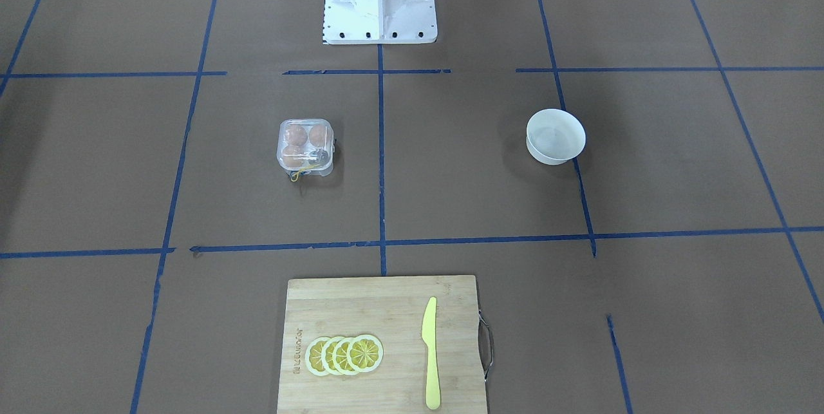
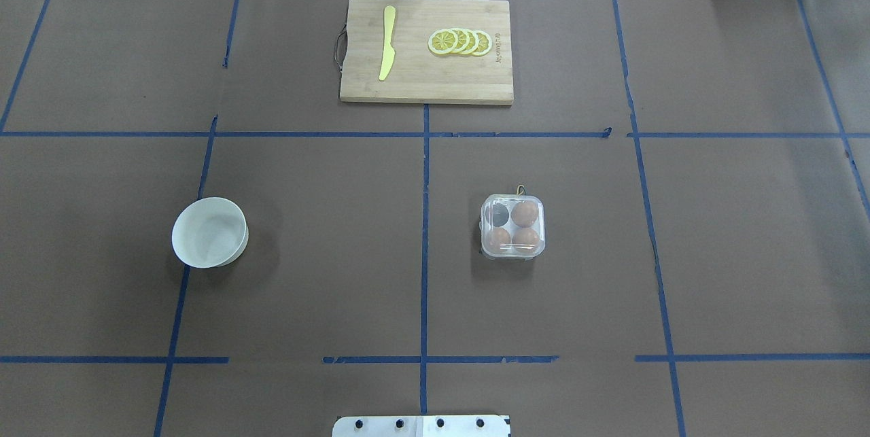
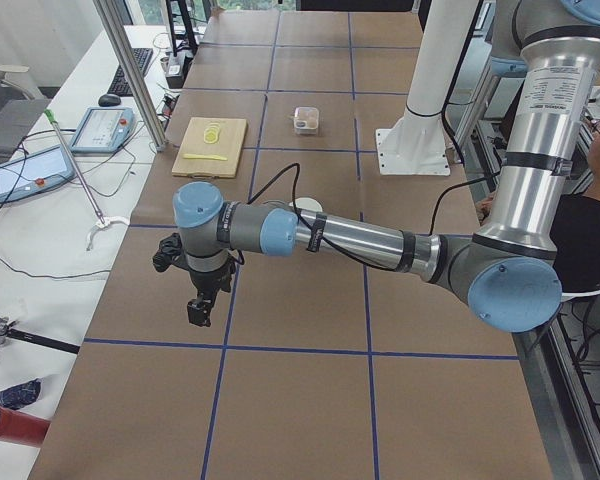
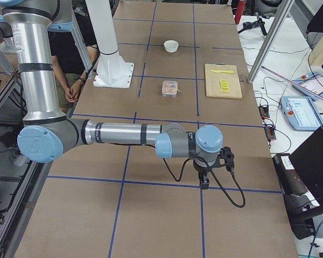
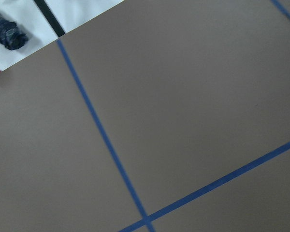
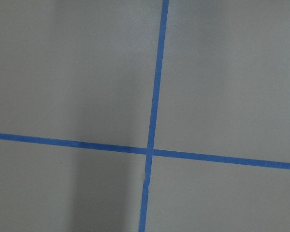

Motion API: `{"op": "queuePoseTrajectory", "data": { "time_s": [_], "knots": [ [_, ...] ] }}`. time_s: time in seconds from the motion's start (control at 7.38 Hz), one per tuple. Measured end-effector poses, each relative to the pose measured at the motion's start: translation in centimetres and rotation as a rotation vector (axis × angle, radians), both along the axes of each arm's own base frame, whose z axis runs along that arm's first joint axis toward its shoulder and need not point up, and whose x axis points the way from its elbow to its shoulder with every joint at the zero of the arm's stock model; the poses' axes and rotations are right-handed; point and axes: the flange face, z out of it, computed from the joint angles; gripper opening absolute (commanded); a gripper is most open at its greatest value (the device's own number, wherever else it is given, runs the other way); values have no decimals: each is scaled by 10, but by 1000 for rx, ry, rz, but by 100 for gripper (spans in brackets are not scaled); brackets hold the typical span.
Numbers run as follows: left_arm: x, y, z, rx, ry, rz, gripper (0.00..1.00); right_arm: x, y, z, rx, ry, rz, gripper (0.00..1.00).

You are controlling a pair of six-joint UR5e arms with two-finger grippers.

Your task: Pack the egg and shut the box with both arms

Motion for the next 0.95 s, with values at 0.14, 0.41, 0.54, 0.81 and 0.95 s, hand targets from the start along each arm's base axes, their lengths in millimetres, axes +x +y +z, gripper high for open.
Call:
{"op": "queuePoseTrajectory", "data": {
  "time_s": [0.14, 0.41, 0.54, 0.81, 0.95],
  "knots": [
    [1, 3, -1, -71, 24, -41, 100, 1, 0, 1, -8, 1, 1, 100],
    [6, 5, 2, -166, 60, -116, 100, 1, 0, 1, -14, -1, 5, 100],
    [9, 6, 3, -181, 67, -124, 100, 1, 0, 0, -12, -2, 5, 100],
    [11, 4, 3, -167, 74, -126, 100, -3, -3, -6, -8, -11, 5, 100],
    [11, 2, 4, -155, 76, -124, 100, -8, -5, -11, -9, -21, 5, 100]
  ]
}}
